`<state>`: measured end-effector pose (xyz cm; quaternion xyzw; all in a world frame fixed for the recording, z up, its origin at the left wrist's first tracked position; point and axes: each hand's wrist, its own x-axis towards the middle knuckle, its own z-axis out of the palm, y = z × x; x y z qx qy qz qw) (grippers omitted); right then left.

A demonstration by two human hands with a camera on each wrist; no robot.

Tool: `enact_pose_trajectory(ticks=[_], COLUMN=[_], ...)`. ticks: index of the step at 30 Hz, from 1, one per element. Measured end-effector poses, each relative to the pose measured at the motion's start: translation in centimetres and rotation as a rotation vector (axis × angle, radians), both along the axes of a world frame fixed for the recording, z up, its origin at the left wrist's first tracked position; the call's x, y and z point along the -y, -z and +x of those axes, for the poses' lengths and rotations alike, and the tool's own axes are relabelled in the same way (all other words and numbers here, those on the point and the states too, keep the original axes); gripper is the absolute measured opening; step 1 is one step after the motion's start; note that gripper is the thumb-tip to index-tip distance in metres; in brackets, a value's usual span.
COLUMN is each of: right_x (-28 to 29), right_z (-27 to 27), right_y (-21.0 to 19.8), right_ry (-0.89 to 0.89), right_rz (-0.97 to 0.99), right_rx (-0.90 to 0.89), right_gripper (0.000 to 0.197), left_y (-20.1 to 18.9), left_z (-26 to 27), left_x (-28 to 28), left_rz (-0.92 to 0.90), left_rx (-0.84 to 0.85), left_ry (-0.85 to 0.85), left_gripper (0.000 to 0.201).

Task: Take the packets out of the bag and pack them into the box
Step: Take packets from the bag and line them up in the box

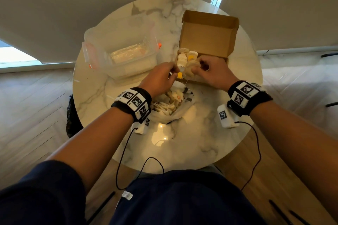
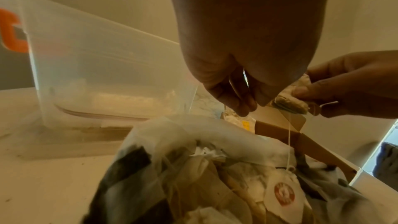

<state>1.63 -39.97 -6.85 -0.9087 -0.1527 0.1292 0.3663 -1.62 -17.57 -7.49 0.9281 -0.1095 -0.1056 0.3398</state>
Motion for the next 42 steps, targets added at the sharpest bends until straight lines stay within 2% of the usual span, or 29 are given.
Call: enact_pose_trajectory(ticks=[5,8,10,13,15,17,19,22,24,27,31,33,38,40,42], right_x=[0.1,0.1,0.1,0.3,0.5,0.8,0.9,0.9,0.8,0.8,1.1,1.3,1.7,1.7,1.6], right_z=[2.6,3.5,3.7,3.5,3.4,3.2,3.0,2.9,2.7,2.3,1.9,1.6,0.6,0.2,0.0], right_y=[0.4,0.2,0.2,0.5,0.7,0.9,1.0,1.2,1.2,0.9,0.3,0.0,-1.1,-0.8,-0.2], right_ry=[0.034,0.010,-0.004,-0.008,0.018,0.053,0.072,0.076,0.081,0.083,0.085,0.075,-0.107,-0.155,-0.095], right_rz=[-0.036,-0.022,-0.010,0.014,0.018,0.022,0.035,0.044,0.047,0.043,0.049,0.069,0.066,0.013,-0.022], right_rx=[-0.035,-0.059,-0.068,-0.075,-0.080,-0.072,-0.067,-0.082,-0.091,-0.086,-0.073,-0.077,-0.175,-0.158,-0.118], right_gripper=[0.018,0.014,0.019,0.023,0.022,0.021,0.017,0.020,0.022,0.021,0.021,0.021,0.020,0.018,0.015], left_y=[1.4,2.1,2.5,3.2,3.2,3.1,3.0,2.7,2.5,2.4,2.5,2.4,1.5,0.8,-0.1], left_z=[1.6,2.2,2.4,2.3,2.4,2.4,2.2,1.7,1.2,0.8,0.5,0.5,1.1,1.4,1.5], left_x=[1.5,2.2,2.3,2.1,1.6,1.1,0.9,0.8,0.7,0.7,0.5,0.4,0.0,-0.2,-0.3], left_rz=[0.031,0.059,0.064,0.068,0.035,-0.006,-0.004,0.046,0.087,0.110,0.099,0.073,-0.129,-0.169,-0.207], left_rx=[-0.043,-0.193,-0.255,-0.198,-0.142,-0.106,-0.141,-0.219,-0.215,-0.138,-0.116,-0.095,-0.007,0.002,-0.017], left_ry=[0.033,0.144,0.210,0.295,0.291,0.272,0.274,0.297,0.316,0.362,0.376,0.340,0.048,-0.001,0.025], left_gripper=[0.020,0.034,0.035,0.019,0.016,0.018,0.021,0.030,0.034,0.022,0.013,0.012,0.010,0.012,0.014])
